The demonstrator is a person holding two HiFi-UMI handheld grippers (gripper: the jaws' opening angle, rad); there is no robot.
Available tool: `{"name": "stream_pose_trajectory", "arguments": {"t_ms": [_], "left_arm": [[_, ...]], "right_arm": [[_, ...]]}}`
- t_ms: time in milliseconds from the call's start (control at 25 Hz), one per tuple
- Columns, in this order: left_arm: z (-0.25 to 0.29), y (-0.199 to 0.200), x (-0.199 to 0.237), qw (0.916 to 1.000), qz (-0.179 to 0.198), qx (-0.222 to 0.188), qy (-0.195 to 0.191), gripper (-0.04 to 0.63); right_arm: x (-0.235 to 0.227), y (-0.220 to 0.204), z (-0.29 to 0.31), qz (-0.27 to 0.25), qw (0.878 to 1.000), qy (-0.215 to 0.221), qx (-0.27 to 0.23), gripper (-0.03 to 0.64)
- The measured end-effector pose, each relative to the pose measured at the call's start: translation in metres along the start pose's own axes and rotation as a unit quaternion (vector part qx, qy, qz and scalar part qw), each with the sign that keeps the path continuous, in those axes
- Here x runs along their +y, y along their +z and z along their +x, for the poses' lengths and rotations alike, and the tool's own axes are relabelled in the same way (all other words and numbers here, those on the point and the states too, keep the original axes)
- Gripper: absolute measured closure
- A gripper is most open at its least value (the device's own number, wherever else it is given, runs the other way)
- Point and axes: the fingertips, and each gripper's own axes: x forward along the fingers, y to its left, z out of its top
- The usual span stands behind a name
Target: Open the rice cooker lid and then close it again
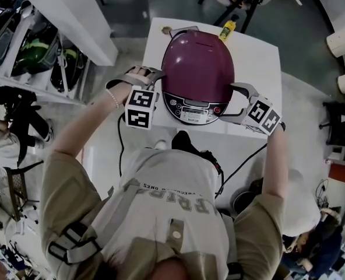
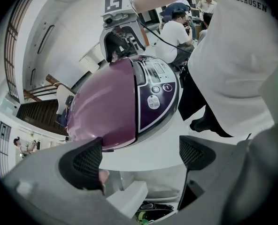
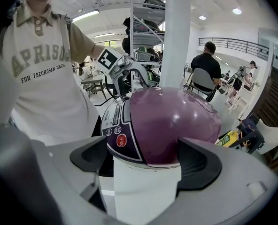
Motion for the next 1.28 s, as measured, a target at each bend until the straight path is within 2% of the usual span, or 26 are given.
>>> {"name": "stream_pose_trajectory", "arguments": {"t_ms": [360, 520, 640, 800, 960, 1040, 1120, 1200, 1280], "left_arm": [[0.001, -0.005, -0.001, 0.9988, 0.035, 0.028, -0.018, 0.072], [0.003, -0.006, 0.000, 0.9984, 0.041, 0.033, -0.021, 0.071], [0.003, -0.007, 0.001, 0.9979, 0.044, 0.038, -0.027, 0.071], [0.003, -0.007, 0.000, 0.9978, 0.044, 0.038, -0.033, 0.072], [-0.001, -0.003, -0.004, 0.9990, 0.003, 0.000, -0.044, 0.072], [-0.007, -0.001, 0.002, 0.9987, -0.030, -0.025, -0.033, 0.072], [-0.018, 0.000, 0.011, 0.9958, -0.071, -0.058, -0.010, 0.072], [-0.034, 0.003, 0.017, 0.9868, -0.124, -0.104, 0.006, 0.072], [-0.054, 0.011, 0.017, 0.9687, -0.180, -0.170, 0.014, 0.072]], "right_arm": [[0.007, -0.005, 0.003, -0.038, 0.996, 0.024, 0.073, 0.175], [0.007, -0.007, 0.003, -0.041, 0.994, 0.038, 0.089, 0.173], [0.008, -0.009, 0.001, -0.051, 0.990, 0.053, 0.123, 0.173], [0.009, -0.012, 0.003, -0.062, 0.986, 0.051, 0.144, 0.173], [0.010, -0.009, 0.005, -0.043, 0.995, 0.024, 0.091, 0.173], [0.006, -0.004, 0.003, -0.004, 0.999, -0.005, 0.040, 0.173], [0.002, 0.008, -0.007, 0.037, 0.998, -0.042, -0.032, 0.173], [0.000, 0.025, -0.026, 0.075, 0.985, -0.087, -0.126, 0.173], [-0.004, 0.041, -0.050, 0.101, 0.957, -0.160, -0.221, 0.173]]}}
